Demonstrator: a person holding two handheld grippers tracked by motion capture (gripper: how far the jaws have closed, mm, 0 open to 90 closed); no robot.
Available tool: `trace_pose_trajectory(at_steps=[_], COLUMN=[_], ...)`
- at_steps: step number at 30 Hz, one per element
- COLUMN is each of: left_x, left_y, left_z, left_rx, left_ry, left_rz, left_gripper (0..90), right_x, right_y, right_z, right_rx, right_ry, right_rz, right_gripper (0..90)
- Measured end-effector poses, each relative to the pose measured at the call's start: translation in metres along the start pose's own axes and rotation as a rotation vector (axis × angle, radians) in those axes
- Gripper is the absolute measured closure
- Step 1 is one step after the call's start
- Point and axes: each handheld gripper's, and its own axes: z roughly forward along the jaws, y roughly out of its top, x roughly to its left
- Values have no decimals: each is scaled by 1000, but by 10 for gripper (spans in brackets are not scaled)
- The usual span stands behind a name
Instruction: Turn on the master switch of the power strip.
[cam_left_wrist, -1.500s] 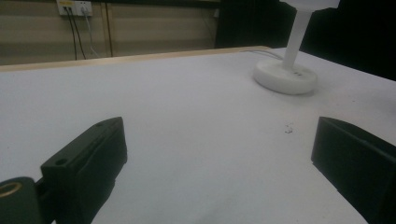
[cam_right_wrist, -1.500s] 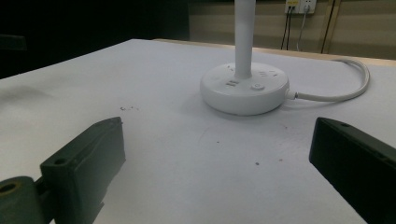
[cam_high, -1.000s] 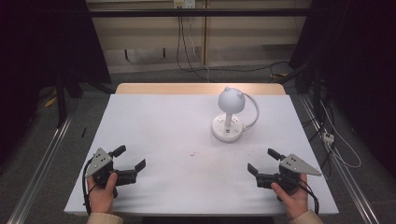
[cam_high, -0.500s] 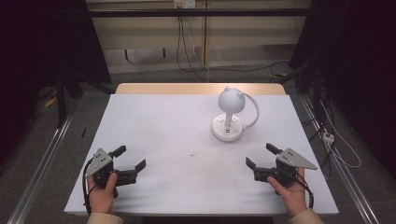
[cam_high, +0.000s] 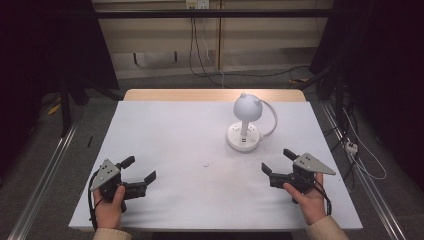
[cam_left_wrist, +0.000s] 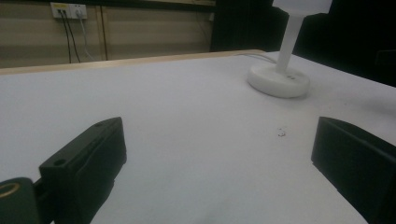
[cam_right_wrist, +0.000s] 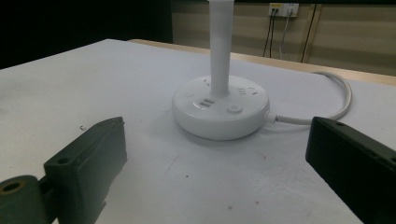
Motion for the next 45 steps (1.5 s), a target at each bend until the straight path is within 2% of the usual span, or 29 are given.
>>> trace_pose_trajectory(at_steps=[9,23,30,45], left_x=[-1,-1,-2,-2], left_y=[0,0,1,1], left_z=[0,0,0,1], left_rx=[-2,-1,-8,-14], left_ry=[-1,-6,-7,-16], left_rz=[-7,-2,4,-4], left_gripper=[30,30,30,30], right_x=[1,-3,-7,-10], right_y=[6,11,15,17], right_z=[13,24,31,42], right_rx=[10,32,45,59], right_ry=[-11,-33,-32,-39], right_rz=[-9,-28,-11,-19], right_gripper=[47,60,71,73])
